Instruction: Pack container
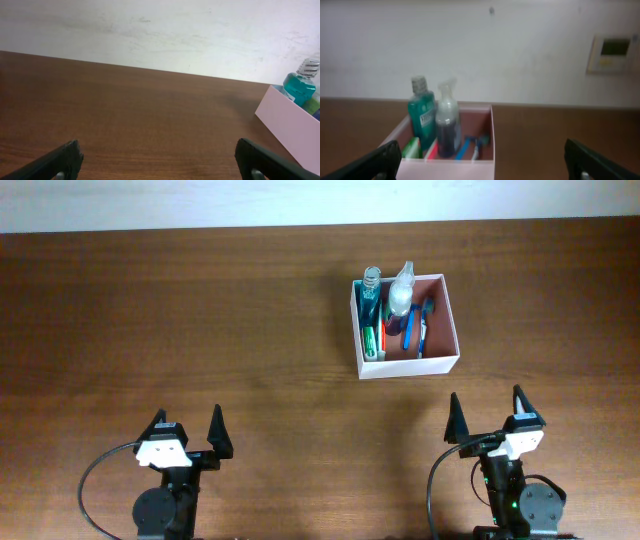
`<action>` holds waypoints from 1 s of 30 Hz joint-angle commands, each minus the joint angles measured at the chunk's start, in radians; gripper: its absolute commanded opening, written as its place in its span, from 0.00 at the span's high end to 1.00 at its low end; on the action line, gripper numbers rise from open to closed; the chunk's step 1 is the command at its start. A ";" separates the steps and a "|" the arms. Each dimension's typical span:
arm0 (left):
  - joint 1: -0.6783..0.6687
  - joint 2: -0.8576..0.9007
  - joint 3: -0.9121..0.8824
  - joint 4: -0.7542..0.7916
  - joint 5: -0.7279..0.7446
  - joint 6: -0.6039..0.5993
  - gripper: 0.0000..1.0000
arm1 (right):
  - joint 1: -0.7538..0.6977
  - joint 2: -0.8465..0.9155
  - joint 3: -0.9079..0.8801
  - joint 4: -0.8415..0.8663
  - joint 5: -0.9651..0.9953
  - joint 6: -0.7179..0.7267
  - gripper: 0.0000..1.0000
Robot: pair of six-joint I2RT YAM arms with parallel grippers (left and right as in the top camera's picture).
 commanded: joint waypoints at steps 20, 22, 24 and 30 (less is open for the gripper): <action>0.006 -0.006 -0.001 -0.008 0.011 -0.005 0.01 | 0.111 -0.011 -0.005 -0.150 0.178 -0.002 0.01; 0.006 -0.006 -0.001 -0.008 0.011 -0.005 0.01 | 0.111 -0.011 -0.005 -0.150 0.178 -0.002 0.01; 0.006 -0.006 -0.001 -0.008 0.011 -0.005 0.01 | 0.111 -0.011 -0.005 -0.150 0.178 -0.002 0.01; 0.006 -0.006 -0.001 -0.008 0.011 -0.005 0.01 | 0.111 -0.011 -0.005 -0.150 0.178 -0.002 0.01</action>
